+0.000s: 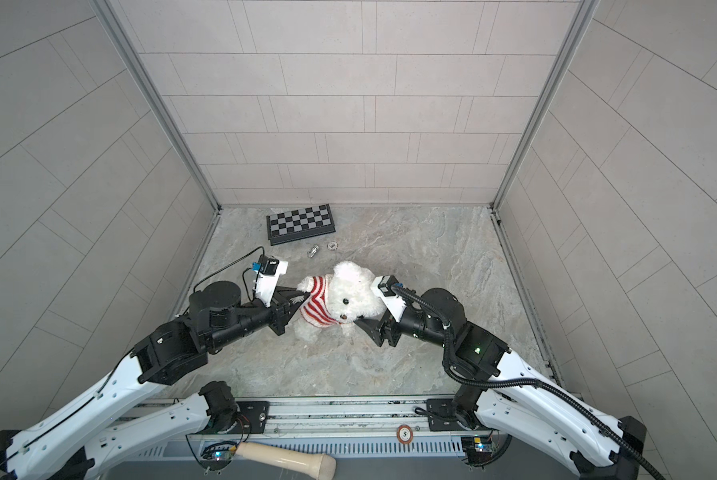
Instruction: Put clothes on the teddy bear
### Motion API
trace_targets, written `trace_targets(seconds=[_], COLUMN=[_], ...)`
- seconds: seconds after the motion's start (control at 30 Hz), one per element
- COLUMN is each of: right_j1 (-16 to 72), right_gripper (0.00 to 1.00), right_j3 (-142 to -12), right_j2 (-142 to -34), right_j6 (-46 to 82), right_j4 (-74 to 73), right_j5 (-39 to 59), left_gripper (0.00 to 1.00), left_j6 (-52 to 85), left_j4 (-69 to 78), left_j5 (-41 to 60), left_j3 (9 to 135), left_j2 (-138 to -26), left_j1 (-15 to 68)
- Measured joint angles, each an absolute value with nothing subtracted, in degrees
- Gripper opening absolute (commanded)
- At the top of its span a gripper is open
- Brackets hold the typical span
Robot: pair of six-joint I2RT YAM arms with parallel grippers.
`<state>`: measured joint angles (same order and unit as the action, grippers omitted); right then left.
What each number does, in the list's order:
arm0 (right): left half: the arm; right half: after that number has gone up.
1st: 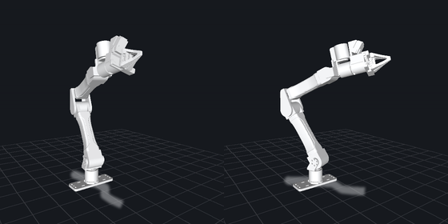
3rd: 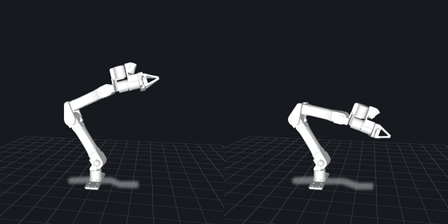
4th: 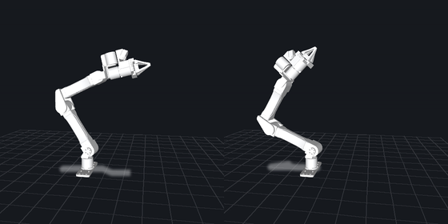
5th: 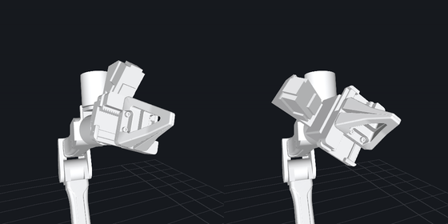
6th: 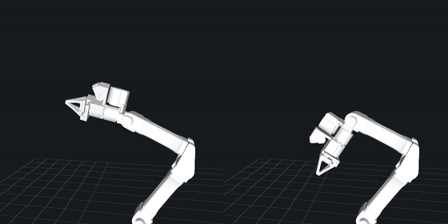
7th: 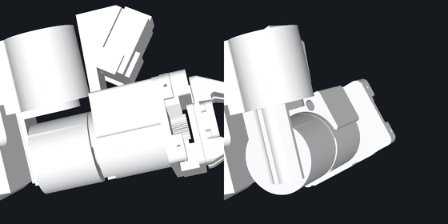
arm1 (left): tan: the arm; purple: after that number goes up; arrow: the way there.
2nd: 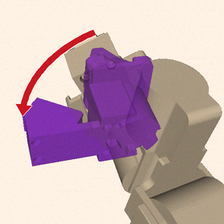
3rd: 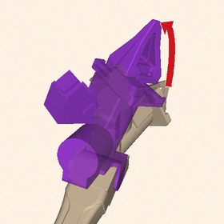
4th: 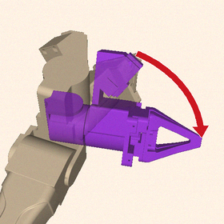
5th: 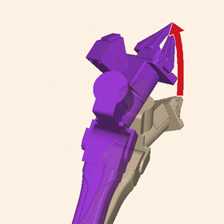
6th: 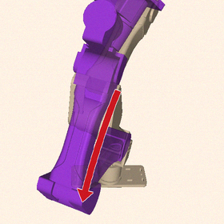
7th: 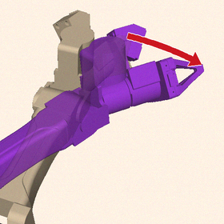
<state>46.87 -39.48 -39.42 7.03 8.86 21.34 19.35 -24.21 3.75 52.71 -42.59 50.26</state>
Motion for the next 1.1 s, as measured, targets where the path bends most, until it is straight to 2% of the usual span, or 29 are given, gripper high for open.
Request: trace_targets(seconds=[0.2,0.37,0.8,1.03,1.1], right_j1=[46.89,46.87,46.04,45.41,45.30], right_gripper=[0.88,0.89,0.90,0.91,0.87], right_j3=[-38.94,-39.57,-40.95,-44.34,-44.86], right_j2=[-34.96,-35.51,-34.41,-37.95,-39.42], right_j6=[6.87,8.10,10.20,11.00,11.20], right_j4=[11.44,12.51,13.52,12.82,12.23], right_j5=[24.03,24.23,20.56,23.42,24.45], left_gripper=[0.00,0.00,0.00,0.00,0.00], left_j6=[18.33,17.08,23.14,21.76,20.93], left_j4=[-24.25,-24.88,-23.81,-23.03,-22.90], left_j5=[1.72,0.97,3.42,6.13,6.94], left_j3=[52.73,52.73,51.79,50.11,50.11], left_j2=[-41.56,-42.00,-42.50,-39.97,-39.90], left_j1=[50.26,50.26,50.26,50.26,50.26])
